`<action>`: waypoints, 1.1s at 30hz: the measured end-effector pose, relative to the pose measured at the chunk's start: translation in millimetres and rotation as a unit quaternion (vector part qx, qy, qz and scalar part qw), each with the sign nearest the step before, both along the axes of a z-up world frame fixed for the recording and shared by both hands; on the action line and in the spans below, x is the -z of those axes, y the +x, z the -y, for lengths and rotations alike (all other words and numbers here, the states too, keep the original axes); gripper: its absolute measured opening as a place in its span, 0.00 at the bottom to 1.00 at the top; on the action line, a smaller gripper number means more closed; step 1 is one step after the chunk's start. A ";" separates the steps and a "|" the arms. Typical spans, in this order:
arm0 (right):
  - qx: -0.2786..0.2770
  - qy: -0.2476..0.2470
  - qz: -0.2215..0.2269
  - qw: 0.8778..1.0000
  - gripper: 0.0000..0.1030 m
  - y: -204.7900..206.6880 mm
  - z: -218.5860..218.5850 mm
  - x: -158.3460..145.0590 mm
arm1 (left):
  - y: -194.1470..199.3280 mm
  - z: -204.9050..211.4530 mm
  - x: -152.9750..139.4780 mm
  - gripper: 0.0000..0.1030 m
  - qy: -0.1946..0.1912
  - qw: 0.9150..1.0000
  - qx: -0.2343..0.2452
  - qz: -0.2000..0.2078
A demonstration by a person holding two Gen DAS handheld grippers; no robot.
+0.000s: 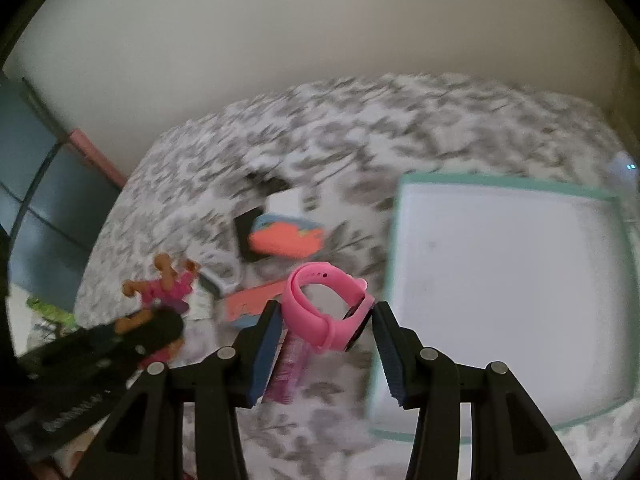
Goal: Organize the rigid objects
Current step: 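Carry figurine and watch band into the teal tray and open both tools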
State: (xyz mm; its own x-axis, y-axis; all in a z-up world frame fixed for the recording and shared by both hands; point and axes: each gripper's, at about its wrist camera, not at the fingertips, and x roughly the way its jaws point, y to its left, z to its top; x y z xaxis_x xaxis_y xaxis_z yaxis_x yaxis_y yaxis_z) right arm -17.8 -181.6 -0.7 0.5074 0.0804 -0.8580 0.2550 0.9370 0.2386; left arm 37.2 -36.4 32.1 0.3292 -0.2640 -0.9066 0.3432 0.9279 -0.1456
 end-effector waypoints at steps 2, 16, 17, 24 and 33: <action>0.017 -0.006 0.003 1.000 0.48 -4.5 15.4 -2.7 | -0.3 19.5 -1.3 0.37 -0.001 1.000 0.010 0.000; 0.154 -0.092 -0.021 0.983 0.48 -18.7 136.3 4.2 | 5.8 153.9 41.0 0.37 0.021 0.996 0.085 -0.013; 0.163 -0.098 -0.024 0.982 0.48 -19.5 144.4 5.9 | 6.4 160.8 43.6 0.37 0.023 0.996 0.088 -0.012; 0.206 -0.106 -0.041 0.972 0.48 -25.6 182.0 21.8 | 13.1 201.5 63.3 0.38 0.029 0.994 0.105 -0.011; 0.207 -0.110 -0.055 0.970 0.48 -25.1 190.4 30.6 | 15.5 218.3 79.7 0.42 0.042 0.994 0.101 -0.024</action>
